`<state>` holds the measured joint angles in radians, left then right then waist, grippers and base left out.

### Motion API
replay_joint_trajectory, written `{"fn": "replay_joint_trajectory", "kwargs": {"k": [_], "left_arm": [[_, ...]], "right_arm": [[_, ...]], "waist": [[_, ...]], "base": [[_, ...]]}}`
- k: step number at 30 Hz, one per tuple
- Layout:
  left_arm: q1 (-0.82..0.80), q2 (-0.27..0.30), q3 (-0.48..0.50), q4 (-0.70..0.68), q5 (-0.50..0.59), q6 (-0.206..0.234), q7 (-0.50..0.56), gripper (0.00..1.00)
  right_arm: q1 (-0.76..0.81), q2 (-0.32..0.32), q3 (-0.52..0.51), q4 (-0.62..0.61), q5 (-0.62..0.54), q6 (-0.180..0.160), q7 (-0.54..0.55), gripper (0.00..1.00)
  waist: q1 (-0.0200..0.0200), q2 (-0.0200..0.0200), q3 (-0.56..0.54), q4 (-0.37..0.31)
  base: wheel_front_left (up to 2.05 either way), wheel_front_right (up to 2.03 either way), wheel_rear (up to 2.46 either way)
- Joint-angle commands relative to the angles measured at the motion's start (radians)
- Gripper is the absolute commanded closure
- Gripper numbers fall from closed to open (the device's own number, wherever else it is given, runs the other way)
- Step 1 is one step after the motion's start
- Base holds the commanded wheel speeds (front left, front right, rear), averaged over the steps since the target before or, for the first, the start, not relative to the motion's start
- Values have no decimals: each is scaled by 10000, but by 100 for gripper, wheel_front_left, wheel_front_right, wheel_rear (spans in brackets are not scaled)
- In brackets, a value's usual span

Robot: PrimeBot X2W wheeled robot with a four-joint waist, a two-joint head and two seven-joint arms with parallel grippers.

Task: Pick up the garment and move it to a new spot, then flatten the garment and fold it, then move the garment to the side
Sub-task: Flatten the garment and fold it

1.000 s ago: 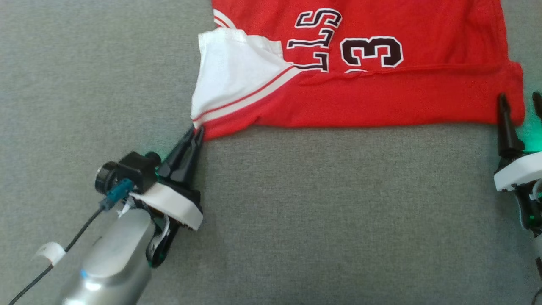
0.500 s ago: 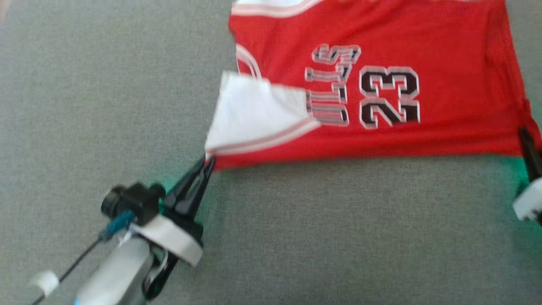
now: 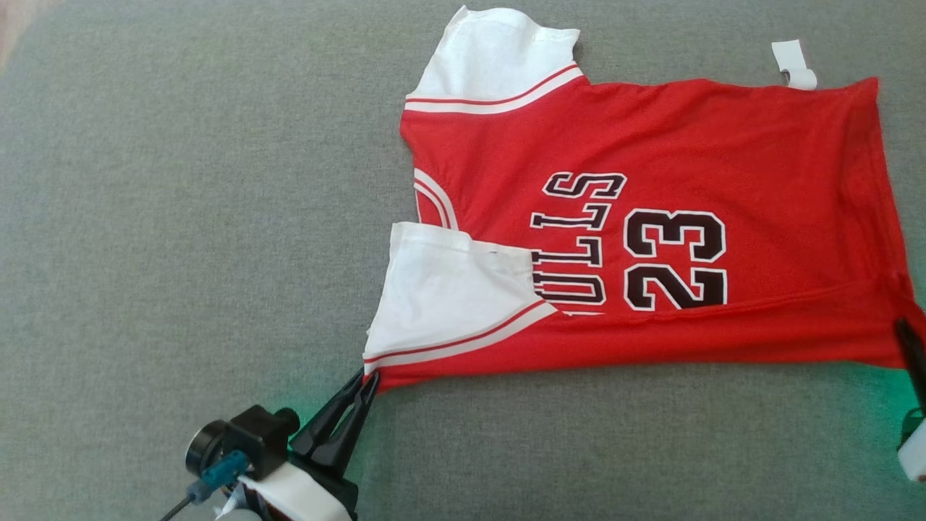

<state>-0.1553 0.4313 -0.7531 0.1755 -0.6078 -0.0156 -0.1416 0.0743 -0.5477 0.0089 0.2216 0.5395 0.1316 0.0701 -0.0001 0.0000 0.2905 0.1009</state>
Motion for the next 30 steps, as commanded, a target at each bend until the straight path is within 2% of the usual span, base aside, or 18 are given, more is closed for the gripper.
{"fn": "replay_joint_trajectory", "kwargs": {"k": [1,2,3,7,10,16,18,21,26,30], "left_arm": [[-166,256,317,-192,-66,127,-49,98],[-178,218,317,-173,-77,153,-52,54],[-211,199,304,-153,-66,168,-35,0],[-453,223,313,-200,29,195,18,0],[-951,456,399,-421,178,135,213,0],[-3192,1190,824,-971,603,-338,1058,0],[-4777,1339,1039,-1059,457,-712,1813,0],[-6465,1392,1097,-755,59,-1000,2673,0],[-8974,1463,600,170,-945,-1139,4555,0],[-10555,1664,-149,795,-1615,-1146,5540,0]], "right_arm": [[72,-254,-119,-342,-145,-9,25,55],[94,-170,-158,-442,-201,-9,47,0],[85,-97,-222,-541,-255,-9,31,0],[-11,14,-369,-895,-484,-9,-141,0],[-162,101,-495,-1252,-687,-9,-388,0],[-590,335,-445,-1816,-979,-9,-785,0],[-866,403,-285,-2017,-1087,-9,-836,0],[-1212,421,-39,-2144,-1151,-9,-871,0],[-1782,557,309,-2289,-1245,-9,-879,0],[-2151,622,547,-2075,-1213,-9,-1085,0]], "waist": [[1,0,-8,-21],[1,0,-11,-34],[1,0,-9,-47],[1,0,29,-89],[1,0,158,-149],[1,0,655,-375],[1,0,1076,-574],[1,0,1607,-887],[1,0,2475,-1548],[1,0,3014,-2102]], "base": [[0,0,0],[0,0,0],[0,0,0],[0,0,0],[0,0,0],[0,0,0],[0,0,0],[0,0,0],[0,0,0],[0,0,0]]}}
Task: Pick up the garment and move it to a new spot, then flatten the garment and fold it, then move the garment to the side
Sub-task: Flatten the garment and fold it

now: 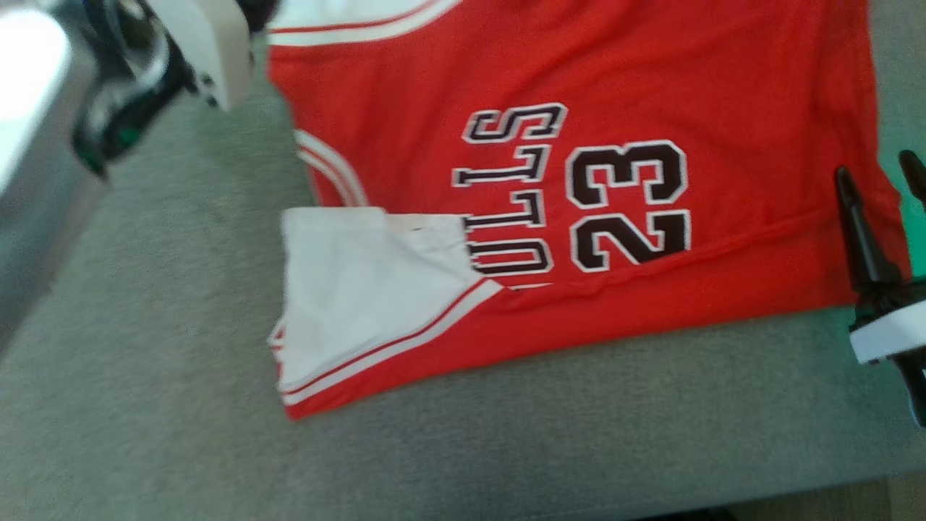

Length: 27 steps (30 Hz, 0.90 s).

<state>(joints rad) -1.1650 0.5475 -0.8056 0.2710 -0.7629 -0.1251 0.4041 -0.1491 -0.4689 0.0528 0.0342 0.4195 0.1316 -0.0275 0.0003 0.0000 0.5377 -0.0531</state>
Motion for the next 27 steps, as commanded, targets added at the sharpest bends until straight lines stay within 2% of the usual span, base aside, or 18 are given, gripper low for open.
{"fn": "replay_joint_trajectory", "kwargs": {"k": [1,5,10,22,24,27], "left_arm": [[-757,528,228,45,-218,-52,246,0],[-1752,704,-414,751,-638,-53,881,0],[-2669,1018,-1250,1698,-477,-54,1564,0],[-3566,1364,-2366,2558,-729,-55,1598,0],[-3689,1461,-2563,2638,-801,-55,1667,27],[-3863,1620,-2755,2768,-892,-55,1661,32]], "right_arm": [[22,-146,142,-133,-4,-9,-171,0],[-181,-59,325,92,62,-9,-371,0],[-424,19,592,413,133,-9,-638,0],[-1021,81,1119,1031,299,-9,-1023,0],[-1105,98,1216,1119,314,-9,-1075,0],[-1206,144,1332,1257,354,-9,-1183,0]], "waist": [[-3,0,639,-667],[-3,0,1051,-1072],[-3,0,1393,-1380],[-3,0,1674,-1788],[-3,0,1678,-1878],[-3,0,1686,-2046]], "base": [[0,0,0],[0,0,0],[0,0,0],[0,0,0],[0,0,0],[0,0,0]]}}
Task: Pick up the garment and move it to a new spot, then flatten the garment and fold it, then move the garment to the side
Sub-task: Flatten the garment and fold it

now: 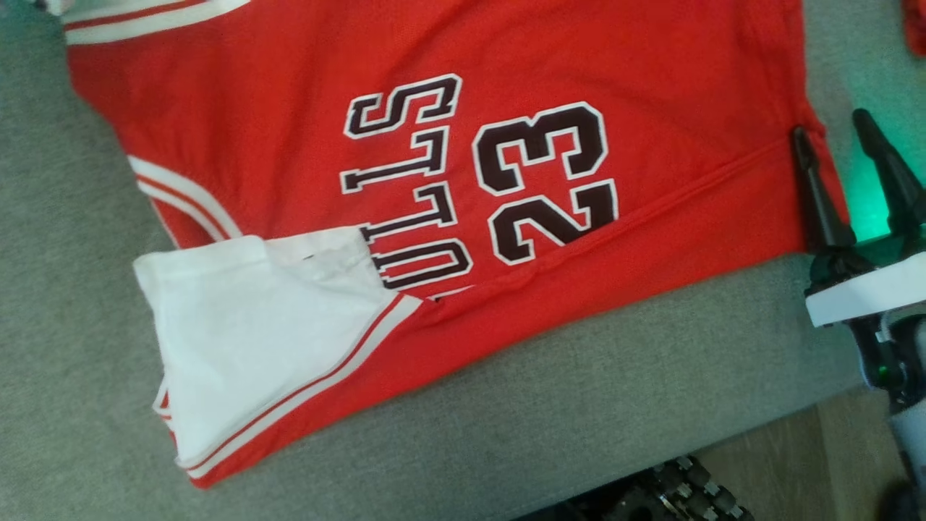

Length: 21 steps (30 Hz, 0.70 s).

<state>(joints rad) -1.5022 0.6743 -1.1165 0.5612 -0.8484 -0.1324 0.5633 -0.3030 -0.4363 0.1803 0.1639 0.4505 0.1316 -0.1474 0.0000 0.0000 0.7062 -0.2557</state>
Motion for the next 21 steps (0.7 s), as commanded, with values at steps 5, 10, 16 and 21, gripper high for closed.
{"fn": "replay_joint_trajectory", "kwargs": {"k": [5,10,16,21], "left_arm": [[-666,489,99,39,-389,18,205,53],[-742,581,-224,4,-737,18,303,100],[-973,781,-654,-249,-745,18,-407,100],[-1144,740,-1058,-497,-637,18,-1519,100]], "right_arm": [[284,-122,182,223,162,-9,-172,0],[192,-124,237,473,214,-9,-321,0],[-86,-313,226,451,265,-9,-343,0],[-809,-815,443,-127,618,-9,245,0]], "waist": [[0,0,71,-257],[0,0,45,-393],[0,0,-237,-353],[0,0,-539,-29]], "base": [[0,0,0],[0,0,0],[0,0,0],[0,0,0]]}}
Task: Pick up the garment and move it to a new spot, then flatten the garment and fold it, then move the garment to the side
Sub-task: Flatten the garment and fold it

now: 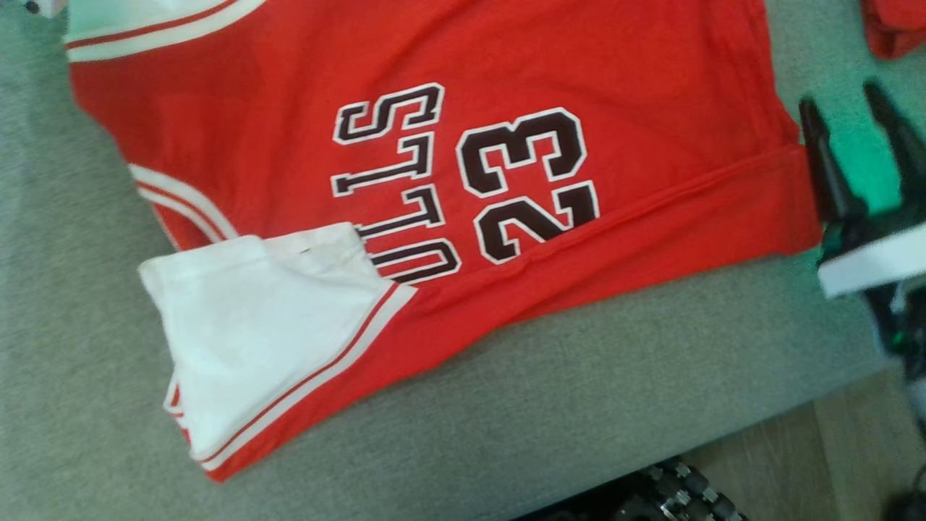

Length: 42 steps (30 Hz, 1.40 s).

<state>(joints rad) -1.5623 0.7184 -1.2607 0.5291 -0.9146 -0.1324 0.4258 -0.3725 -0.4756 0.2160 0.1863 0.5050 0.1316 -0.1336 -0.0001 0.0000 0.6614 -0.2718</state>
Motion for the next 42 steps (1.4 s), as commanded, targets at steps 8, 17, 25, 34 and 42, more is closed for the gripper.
{"fn": "replay_joint_trajectory", "kwargs": {"k": [8,17,25,34,42], "left_arm": [[-742,35,56,-314,-94,18,-1246,100],[-1127,-338,-125,-443,-57,17,-1632,100],[-1180,-544,-184,-459,2,17,-1683,100],[-1105,-524,-193,-480,98,17,-1708,100],[-1175,-353,-195,-240,607,17,-2491,100]], "right_arm": [[-2318,-1006,991,-408,1035,-9,2718,0],[-4684,-975,1922,1252,1735,-9,4051,0],[-5969,-711,2673,2957,1915,-9,4093,0],[-6727,-763,3401,3729,2367,-9,3387,100],[-7188,-876,3660,4180,2598,-9,2271,100]], "waist": [[1,0,-168,685],[1,0,90,1195],[1,0,144,1436],[1,0,67,1519],[1,0,-157,1518]], "base": [[0,0,0],[0,0,0],[0,0,0],[0,0,0],[0,0,0]]}}
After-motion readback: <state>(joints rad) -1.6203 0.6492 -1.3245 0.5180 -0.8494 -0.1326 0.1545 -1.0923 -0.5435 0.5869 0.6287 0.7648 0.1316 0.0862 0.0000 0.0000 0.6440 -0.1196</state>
